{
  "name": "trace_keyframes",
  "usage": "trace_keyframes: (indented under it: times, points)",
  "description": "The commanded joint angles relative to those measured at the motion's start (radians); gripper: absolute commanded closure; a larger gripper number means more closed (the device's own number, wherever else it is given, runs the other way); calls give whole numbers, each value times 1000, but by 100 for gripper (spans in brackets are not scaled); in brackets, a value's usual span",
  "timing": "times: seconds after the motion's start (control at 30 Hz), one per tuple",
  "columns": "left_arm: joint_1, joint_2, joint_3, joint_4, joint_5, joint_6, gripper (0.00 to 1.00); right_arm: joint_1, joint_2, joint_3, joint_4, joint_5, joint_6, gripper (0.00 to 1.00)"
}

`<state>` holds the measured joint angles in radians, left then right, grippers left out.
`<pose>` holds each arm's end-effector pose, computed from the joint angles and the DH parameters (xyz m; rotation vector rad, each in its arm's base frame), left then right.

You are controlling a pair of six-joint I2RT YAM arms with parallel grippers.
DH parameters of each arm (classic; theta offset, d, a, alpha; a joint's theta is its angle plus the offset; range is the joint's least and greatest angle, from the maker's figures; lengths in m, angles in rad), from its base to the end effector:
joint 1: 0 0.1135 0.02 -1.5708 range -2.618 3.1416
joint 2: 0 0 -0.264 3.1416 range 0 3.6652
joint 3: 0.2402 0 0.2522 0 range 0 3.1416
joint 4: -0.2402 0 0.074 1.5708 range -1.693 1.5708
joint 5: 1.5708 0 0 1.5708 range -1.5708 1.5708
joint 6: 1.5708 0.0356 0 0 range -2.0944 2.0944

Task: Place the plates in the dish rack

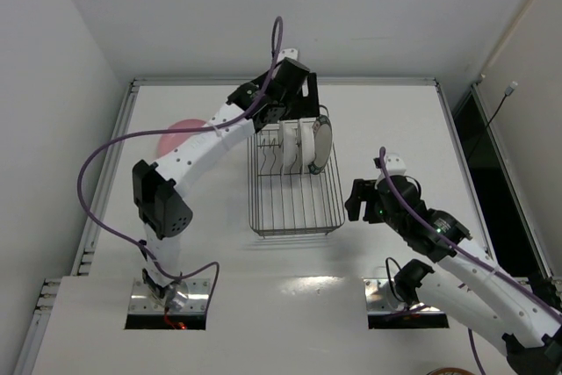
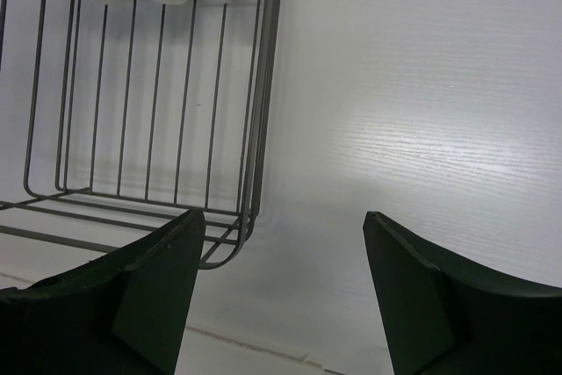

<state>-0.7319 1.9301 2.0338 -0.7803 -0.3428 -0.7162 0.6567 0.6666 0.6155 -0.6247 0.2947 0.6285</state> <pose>0.3309 -0.2812 0.3783 -0.1673 2.2273 -0.4184 0.1208 0.0800 0.2565 0.1276 2.2352 0.3770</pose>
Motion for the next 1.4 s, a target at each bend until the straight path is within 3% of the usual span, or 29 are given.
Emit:
trace_keyframes:
  times: [0.0,0.07,0.1,0.2,0.37,0.47,0.53,0.6,0.73,1.27,1.37]
  points:
    - [-9,-117,36,47,13,93,16,-3,4,24,62,-12,-3,29]
    - [-9,-163,25,47,-51,156,11,-3,13,24,62,-12,-12,29]
    - [-9,-180,2,35,-156,171,0,-3,13,24,62,-12,-12,29]
    - [52,-235,-62,-22,-289,195,0,-3,-10,24,52,-12,-12,29]
    - [236,-304,-154,-76,-395,182,0,-3,-21,15,52,-23,-21,29]
    - [325,-327,-279,18,-377,239,0,-3,-21,6,52,-32,-30,29]
    - [394,-336,-367,82,-279,276,0,-3,-21,6,52,-32,-30,29]
    - [430,-327,-426,117,-189,276,0,-3,-34,-3,40,-23,-30,29]
    - [462,-260,-533,197,-147,276,0,-3,-74,-3,14,-14,-30,29]
    - [462,134,-454,129,-59,319,0,-3,-75,6,3,-14,-30,29]
    - [462,154,-440,128,-59,310,6,-3,-75,15,-6,-14,-30,29]
